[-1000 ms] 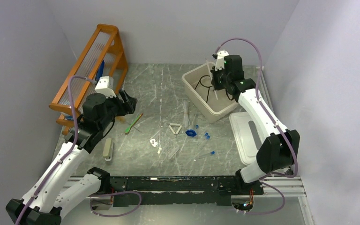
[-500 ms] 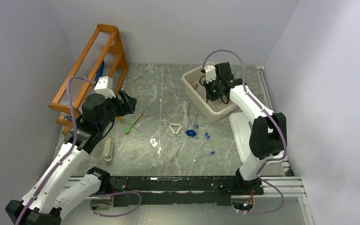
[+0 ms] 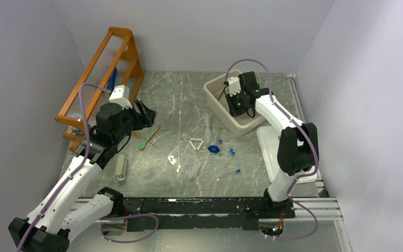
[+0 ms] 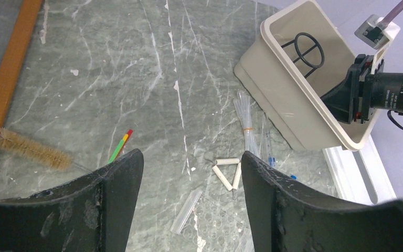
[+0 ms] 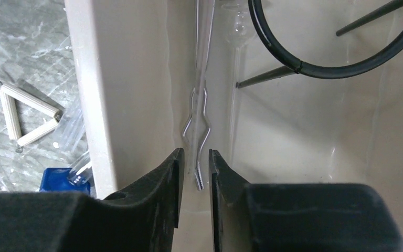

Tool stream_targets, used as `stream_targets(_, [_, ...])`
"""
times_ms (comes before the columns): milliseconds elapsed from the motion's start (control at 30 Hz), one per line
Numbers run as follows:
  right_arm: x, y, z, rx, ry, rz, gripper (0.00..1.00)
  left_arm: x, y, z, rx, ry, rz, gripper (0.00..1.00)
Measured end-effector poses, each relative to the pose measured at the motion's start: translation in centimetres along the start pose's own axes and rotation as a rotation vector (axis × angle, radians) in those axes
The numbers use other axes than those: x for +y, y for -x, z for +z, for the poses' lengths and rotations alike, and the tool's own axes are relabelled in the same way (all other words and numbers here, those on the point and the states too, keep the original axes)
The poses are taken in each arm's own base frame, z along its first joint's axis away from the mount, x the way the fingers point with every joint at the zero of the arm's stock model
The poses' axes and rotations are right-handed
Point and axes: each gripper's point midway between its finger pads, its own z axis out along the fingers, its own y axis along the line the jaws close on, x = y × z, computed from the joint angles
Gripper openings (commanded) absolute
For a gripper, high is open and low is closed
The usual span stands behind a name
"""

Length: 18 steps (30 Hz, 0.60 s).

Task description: Organize the chemistry lab equipment

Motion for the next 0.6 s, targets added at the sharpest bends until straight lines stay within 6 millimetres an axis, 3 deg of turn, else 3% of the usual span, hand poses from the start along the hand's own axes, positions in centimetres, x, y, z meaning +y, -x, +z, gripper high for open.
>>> stream_targets(200, [0.3, 0.9, -1.3, -0.036, -0.008, 0.048, 0.36, -0.2, 0.1, -0.1, 0.000, -0.006, -0.007, 0.74])
stream_targets(333, [1.2, 3.6, -3.5, -0.122, -0.079, 0.067, 0.43, -0.3, 0.1, -0.1, 0.002, -0.012, -0.009, 0.80])
stream_targets(500, [6.5, 7.1, -5.8, -0.235, -0.146, 0.026, 0.47, -0.5, 0.0, -0.1, 0.007, -0.023, -0.010, 0.82])
stream_targets(600, [8.8, 8.0, -6.0, -0.269, -0.170, 0.067, 0.53, -0.5, 0.1, -0.2, 0.004, -0.026, -0.010, 0.82])
